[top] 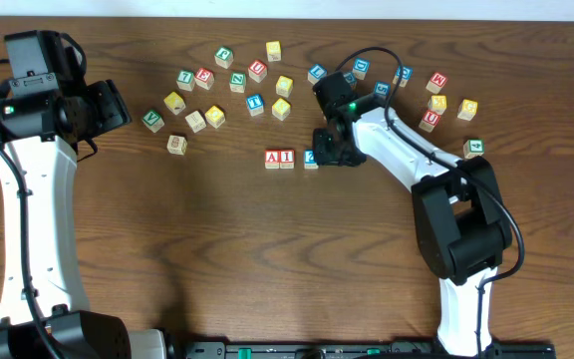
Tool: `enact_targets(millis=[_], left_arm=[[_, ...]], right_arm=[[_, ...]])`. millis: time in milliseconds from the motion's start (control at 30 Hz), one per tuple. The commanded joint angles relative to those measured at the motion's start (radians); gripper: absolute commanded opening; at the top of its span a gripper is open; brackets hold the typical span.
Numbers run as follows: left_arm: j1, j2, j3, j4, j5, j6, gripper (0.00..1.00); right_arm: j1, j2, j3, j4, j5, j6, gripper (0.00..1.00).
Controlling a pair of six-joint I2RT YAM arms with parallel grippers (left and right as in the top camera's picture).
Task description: Spell out AI2
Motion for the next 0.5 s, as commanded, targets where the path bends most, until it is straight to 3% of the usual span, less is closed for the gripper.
enact_targets(millis=[0,467], left_arm=[[0.000,0.003,0.009,0.000,-0.008,0.005,0.69],[0.000,0.003,0.009,0.000,-0.008,0.005,0.68]], right_arm=[[0.021,0.008,0.003,0.008,-0.007,0.029,0.39],[0.029,0.008,0.003,0.029,-0.007,0.037,0.40]])
